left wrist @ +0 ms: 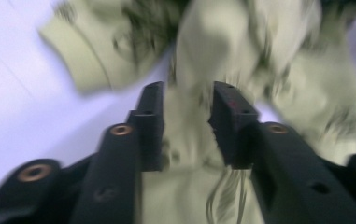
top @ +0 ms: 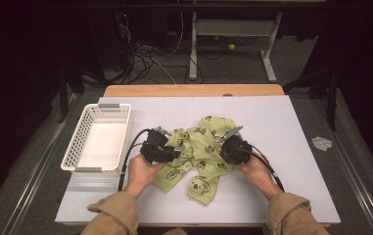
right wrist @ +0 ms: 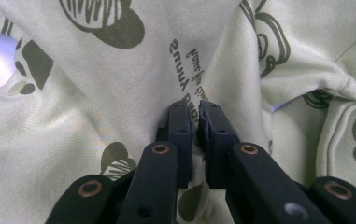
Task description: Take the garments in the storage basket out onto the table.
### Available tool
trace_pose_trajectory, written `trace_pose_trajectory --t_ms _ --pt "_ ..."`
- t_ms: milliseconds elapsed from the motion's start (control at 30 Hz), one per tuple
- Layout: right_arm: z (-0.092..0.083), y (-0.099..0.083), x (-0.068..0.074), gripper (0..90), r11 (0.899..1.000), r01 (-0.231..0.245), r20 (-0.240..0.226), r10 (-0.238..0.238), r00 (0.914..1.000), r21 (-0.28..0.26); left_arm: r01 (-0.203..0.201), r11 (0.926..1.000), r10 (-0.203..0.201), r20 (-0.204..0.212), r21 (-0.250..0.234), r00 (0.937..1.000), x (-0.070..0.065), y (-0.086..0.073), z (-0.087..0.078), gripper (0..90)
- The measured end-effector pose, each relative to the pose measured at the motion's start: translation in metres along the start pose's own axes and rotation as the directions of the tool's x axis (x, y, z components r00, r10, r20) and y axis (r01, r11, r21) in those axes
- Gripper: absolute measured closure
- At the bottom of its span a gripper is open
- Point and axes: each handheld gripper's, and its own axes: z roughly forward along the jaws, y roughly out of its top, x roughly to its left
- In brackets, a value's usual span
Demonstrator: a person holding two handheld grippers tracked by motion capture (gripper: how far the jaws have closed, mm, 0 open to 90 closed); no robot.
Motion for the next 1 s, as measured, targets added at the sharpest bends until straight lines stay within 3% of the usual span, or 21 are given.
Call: trace_pose_trajectory --t_ms 100,200,233,267,300,333,467,500,700,733,800,1000 --pt "0.000 0.000 0.000 85.7 1.000 -0.001 -0.006 0.001 1.0000 0.006 -0.001 0.9993 0.002 0.019 -0.037 0.9998 -0.005 0.017 0.002 54.0" --pt "0.000 -0.001 -0.001 85.9 1.000 0.004 -0.011 -0.004 0.9999 0.004 -0.016 0.9997 0.016 0.031 -0.016 0.9994 -0.009 0.031 0.011 55.5" --pt "-0.001 -0.002 0.000 85.9 1.000 0.004 -0.024 -0.004 0.9997 0.002 -0.029 0.9996 0.029 0.035 0.005 0.9990 -0.010 0.033 0.015 68.0" --pt "-0.002 -0.002 0.000 85.9 1.000 0.006 -0.032 -0.006 0.9995 -0.001 -0.038 0.9989 0.037 0.032 0.028 0.9988 -0.010 0.034 0.020 74.4" --pt "-0.004 -0.002 0.000 85.8 1.000 0.010 -0.034 -0.010 0.9994 -0.006 -0.048 0.9958 0.045 0.039 0.078 0.9982 -0.010 0.032 0.028 78.1" --pt "-0.006 -0.002 0.000 85.9 1.000 0.005 -0.037 -0.005 0.9993 -0.011 -0.058 0.9937 0.054 0.042 0.096 0.9977 -0.011 0.029 0.030 80.4" --pt "-0.012 -0.003 0.003 85.9 1.000 0.026 -0.052 -0.027 0.9983 -0.016 -0.079 0.9889 0.073 0.054 0.126 0.9959 -0.014 0.014 0.029 82.6" --pt "-0.013 -0.004 0.005 85.9 0.999 0.033 -0.053 -0.034 0.9980 -0.013 -0.079 0.9887 0.071 0.062 0.127 0.9955 -0.015 0.003 0.023 82.7" --pt "-0.016 -0.003 0.013 85.3 0.997 0.073 -0.069 -0.074 0.9949 -0.009 -0.077 0.9872 0.065 0.085 0.139 0.9942 -0.023 -0.020 0.012 82.6" --pt "-0.019 -0.002 0.017 81.7 0.996 0.088 -0.059 -0.089 0.9943 -0.022 -0.089 0.9853 0.077 0.089 0.145 0.9931 -0.025 -0.022 0.012 82.5" --pt "-0.023 0.000 0.016 78.7 0.996 0.076 -0.041 -0.078 0.9961 -0.045 -0.101 0.9852 0.089 0.091 0.139 0.9919 -0.026 -0.023 0.011 80.5" --pt "-0.027 0.008 0.003 77.7 0.998 0.008 0.004 -0.007 1.0000 -0.061 -0.045 0.9949 0.044 0.017 0.090 0.9989 -0.014 -0.011 0.000 71.6"
